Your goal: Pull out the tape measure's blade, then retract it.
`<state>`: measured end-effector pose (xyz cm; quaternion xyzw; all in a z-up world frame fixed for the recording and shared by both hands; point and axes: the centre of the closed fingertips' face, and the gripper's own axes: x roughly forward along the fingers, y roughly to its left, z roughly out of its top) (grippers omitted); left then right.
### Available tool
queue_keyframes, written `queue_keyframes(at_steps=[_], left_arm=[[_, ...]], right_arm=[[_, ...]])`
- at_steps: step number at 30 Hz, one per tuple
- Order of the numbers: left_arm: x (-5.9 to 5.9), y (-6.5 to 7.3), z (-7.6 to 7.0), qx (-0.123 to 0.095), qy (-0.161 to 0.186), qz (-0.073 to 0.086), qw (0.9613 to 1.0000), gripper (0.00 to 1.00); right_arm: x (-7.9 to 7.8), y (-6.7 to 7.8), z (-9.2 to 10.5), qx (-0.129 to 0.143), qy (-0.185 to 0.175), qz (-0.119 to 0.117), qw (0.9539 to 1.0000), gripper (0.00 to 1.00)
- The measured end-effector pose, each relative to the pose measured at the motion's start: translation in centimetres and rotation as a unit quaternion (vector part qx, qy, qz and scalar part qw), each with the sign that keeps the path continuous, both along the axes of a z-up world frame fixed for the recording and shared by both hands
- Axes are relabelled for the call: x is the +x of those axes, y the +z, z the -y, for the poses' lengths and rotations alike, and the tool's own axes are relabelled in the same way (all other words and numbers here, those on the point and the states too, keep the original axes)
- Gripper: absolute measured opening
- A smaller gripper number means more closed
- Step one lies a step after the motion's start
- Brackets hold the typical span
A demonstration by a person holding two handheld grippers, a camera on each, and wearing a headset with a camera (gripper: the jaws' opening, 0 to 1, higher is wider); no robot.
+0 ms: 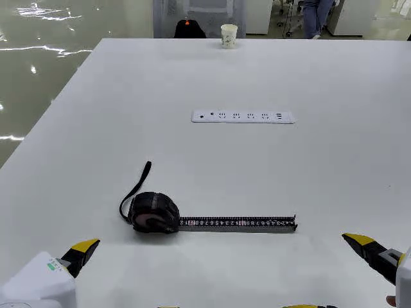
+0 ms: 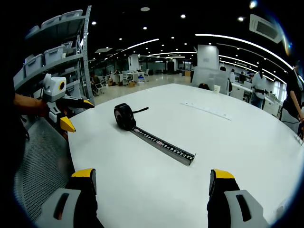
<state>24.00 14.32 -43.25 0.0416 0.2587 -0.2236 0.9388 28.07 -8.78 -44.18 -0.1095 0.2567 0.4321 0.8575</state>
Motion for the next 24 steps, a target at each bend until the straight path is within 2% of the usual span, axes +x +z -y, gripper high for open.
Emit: queue_keyframes(at_steps=[15,24], left_arm=[[1.4,0.0,-0.2,0.004,0.038,0.005,0.9993,0.99],[2.2,-0.5,-0.1,0.004,0.046,-0.002,0.9989,0.99]], right_arm=[[0.7,-0.2,-0.1,-0.001,0.007,-0.002,1.0000,0.98],[1.4,-0.4,-0.2,-0.010,0.019,-0.001,0.9998,0.96]])
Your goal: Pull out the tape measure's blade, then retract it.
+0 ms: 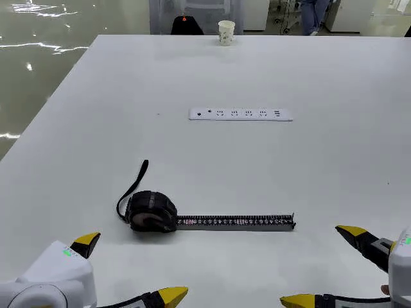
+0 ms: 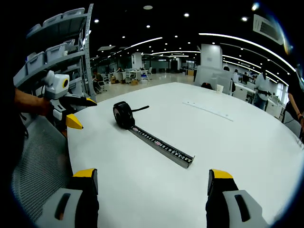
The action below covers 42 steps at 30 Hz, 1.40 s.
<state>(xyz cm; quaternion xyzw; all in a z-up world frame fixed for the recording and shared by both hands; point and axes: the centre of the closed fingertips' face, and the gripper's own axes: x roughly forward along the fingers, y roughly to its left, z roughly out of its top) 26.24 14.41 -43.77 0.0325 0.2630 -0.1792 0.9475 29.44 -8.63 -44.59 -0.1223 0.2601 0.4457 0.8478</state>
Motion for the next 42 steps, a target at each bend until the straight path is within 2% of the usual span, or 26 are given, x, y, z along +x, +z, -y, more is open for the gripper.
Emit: queue_keyframes(at_steps=[7,27,38,42], left_arm=[[0.6,-0.2,0.1,0.001,0.007,-0.002,1.0000,0.99],[3.2,-0.5,0.3,-0.005,0.034,0.002,0.9994,0.99],[4.3,-0.8,0.2,-0.011,0.054,-0.001,0.9985,0.99],[4.6,-0.9,0.1,-0.020,0.064,-0.003,0.9977,0.99]], right_arm=[[0.7,-0.2,0.1,-0.006,0.012,0.000,0.9999,0.93],[2.6,-1.3,0.1,-0.031,0.061,-0.003,0.9977,0.81],[3.9,-2.0,0.3,-0.052,0.096,-0.004,0.9941,0.74],[4.3,-2.2,0.4,-0.061,0.113,-0.005,0.9918,0.71]])
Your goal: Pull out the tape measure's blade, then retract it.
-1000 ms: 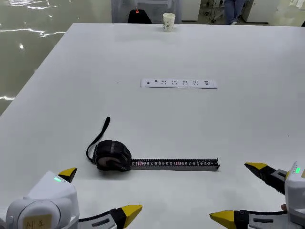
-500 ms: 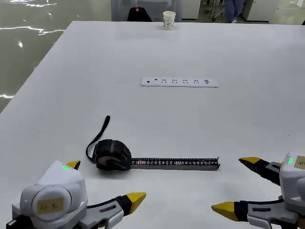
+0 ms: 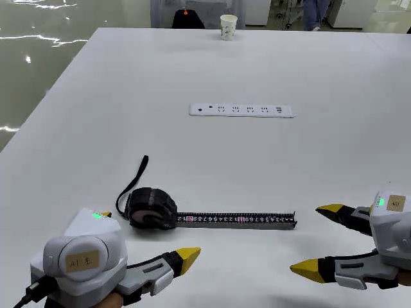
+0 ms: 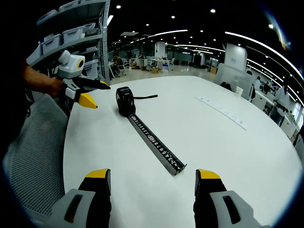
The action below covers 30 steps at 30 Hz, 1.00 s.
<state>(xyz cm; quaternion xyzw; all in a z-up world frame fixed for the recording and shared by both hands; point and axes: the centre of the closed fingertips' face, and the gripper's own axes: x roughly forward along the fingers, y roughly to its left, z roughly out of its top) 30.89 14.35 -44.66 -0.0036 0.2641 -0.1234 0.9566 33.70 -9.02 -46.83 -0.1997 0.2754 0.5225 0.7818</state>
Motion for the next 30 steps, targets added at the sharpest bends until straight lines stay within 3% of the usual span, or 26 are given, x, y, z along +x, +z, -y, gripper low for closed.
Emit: queue_keyframes(at_steps=[14,30], left_arm=[[1.7,-0.5,-0.3,-0.009,0.029,0.000,0.9995,0.99],[2.9,-1.1,-1.2,-0.011,0.063,-0.001,0.9980,0.99]], right_arm=[[0.6,-1.0,-0.1,-0.026,0.045,-0.017,0.9985,0.60],[2.6,-1.9,-0.2,-0.057,0.090,-0.016,0.9942,0.53]])
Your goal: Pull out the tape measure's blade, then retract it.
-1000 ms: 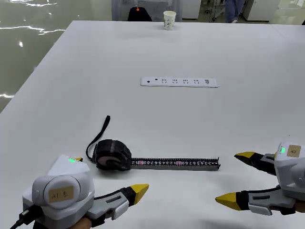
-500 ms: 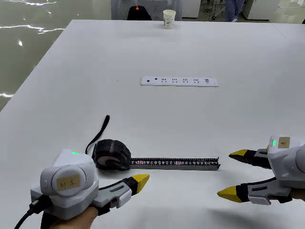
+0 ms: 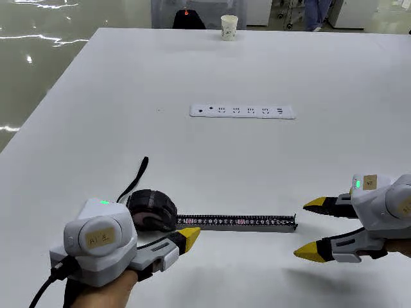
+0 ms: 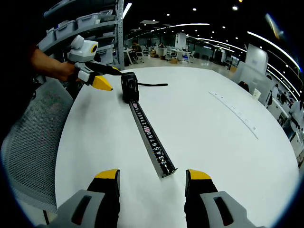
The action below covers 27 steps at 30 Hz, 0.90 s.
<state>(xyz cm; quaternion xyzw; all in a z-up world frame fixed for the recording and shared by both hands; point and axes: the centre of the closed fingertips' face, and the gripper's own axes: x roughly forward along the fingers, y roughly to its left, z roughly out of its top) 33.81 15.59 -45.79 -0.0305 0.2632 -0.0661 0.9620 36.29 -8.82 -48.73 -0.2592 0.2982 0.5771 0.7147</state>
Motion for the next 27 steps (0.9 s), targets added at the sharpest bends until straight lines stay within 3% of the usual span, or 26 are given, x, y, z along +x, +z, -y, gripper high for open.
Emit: queue_keyframes(at_steps=[20,27], left_arm=[[1.8,-0.1,-0.3,-0.001,0.022,0.001,0.9997,0.99],[2.2,-0.1,-0.2,-0.002,0.025,0.003,0.9997,0.99]], right_arm=[[1.8,-1.9,0.3,-0.045,0.068,-0.010,0.9966,0.32],[2.1,-2.2,0.1,-0.050,0.082,-0.016,0.9952,0.27]])
